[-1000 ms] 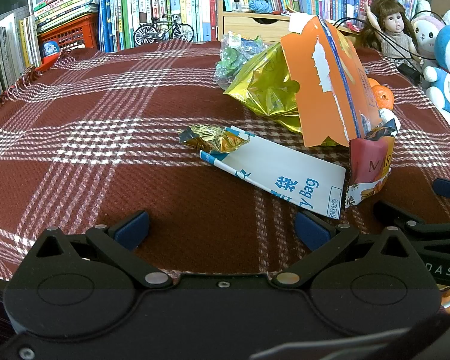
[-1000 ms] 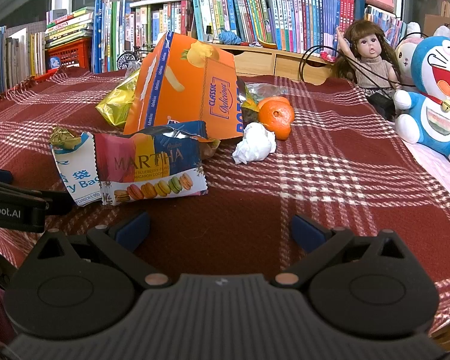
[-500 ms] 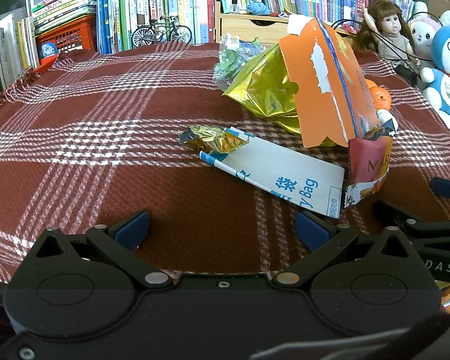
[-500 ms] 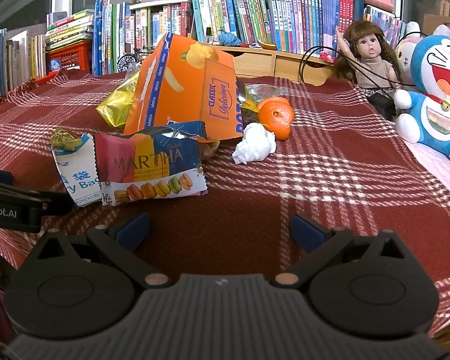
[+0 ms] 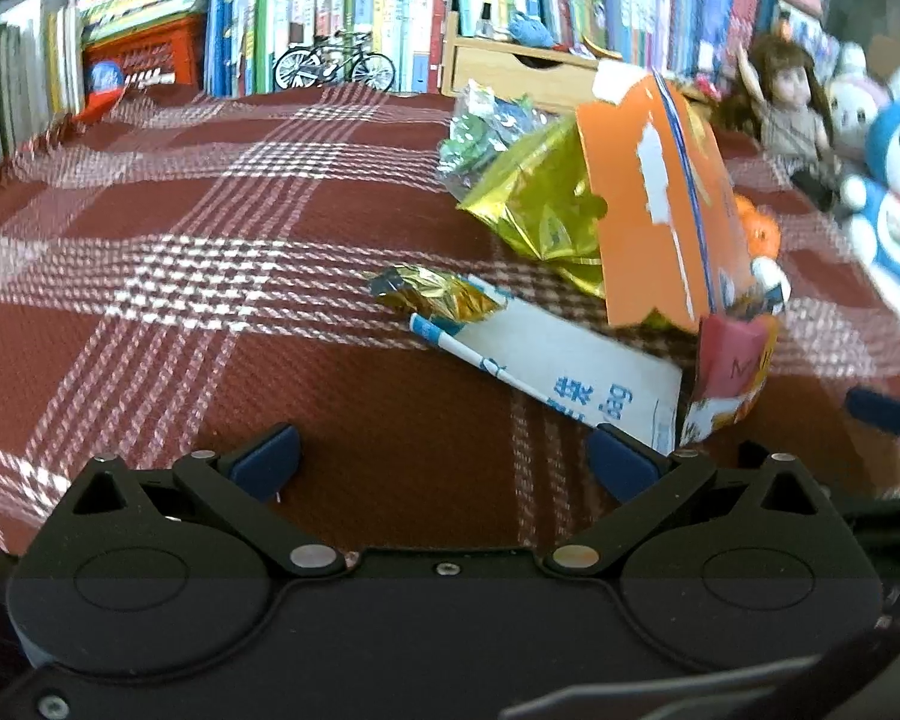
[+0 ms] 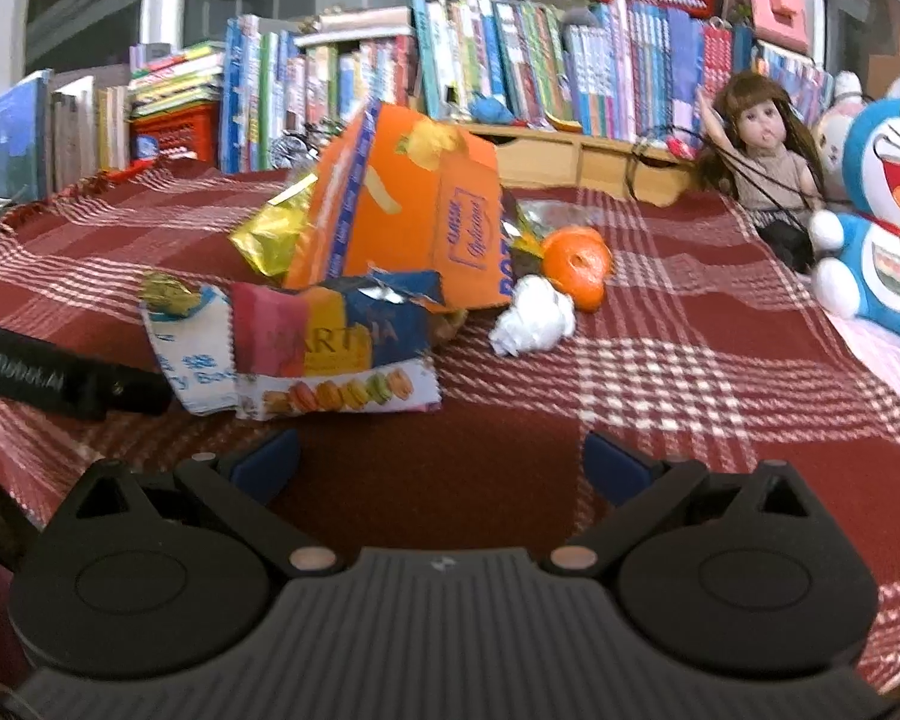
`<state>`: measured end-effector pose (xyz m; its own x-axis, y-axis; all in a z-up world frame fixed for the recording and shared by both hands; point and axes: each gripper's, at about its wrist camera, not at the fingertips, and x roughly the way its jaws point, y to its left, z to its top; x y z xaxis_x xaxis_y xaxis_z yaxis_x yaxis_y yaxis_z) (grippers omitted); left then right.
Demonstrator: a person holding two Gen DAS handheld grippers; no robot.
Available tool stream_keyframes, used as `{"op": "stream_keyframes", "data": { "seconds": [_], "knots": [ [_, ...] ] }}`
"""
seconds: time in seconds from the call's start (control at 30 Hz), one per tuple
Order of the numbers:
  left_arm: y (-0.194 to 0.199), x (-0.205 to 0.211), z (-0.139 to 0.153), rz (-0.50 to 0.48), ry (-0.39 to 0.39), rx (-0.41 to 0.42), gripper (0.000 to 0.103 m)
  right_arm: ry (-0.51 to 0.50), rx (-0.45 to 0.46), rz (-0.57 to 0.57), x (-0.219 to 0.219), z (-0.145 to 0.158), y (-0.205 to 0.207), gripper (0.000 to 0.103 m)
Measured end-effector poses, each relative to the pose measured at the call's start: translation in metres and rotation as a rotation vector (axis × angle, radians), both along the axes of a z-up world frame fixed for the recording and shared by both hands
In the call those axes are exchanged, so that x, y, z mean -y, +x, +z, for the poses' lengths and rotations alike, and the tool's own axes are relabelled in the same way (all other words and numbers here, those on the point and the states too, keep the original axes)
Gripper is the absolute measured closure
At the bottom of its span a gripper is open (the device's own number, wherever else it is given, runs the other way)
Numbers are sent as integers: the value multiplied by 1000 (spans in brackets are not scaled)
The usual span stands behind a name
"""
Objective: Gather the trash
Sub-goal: 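Grasp the white paper bag with the left tool while the right tool grasps the Martha cookie bag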
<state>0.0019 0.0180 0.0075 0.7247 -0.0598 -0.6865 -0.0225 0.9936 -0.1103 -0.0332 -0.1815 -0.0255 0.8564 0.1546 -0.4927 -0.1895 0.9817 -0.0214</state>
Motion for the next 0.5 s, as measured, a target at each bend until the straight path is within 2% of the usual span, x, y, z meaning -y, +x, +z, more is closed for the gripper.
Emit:
{"op": "stream_keyframes", "data": {
  "seconds": [0.1, 0.3, 0.5],
  "knots": [
    [3, -11, 7, 4, -70, 7, 7, 1, 33, 17, -2, 4, -4, 0],
    [5, -21, 22, -5, -105, 74, 12, 38, 73, 72, -5, 14, -6, 0],
    [16, -28, 13, -21, -237, 20, 27, 51, 57, 94, -12, 14, 6, 0]
  ]
}}
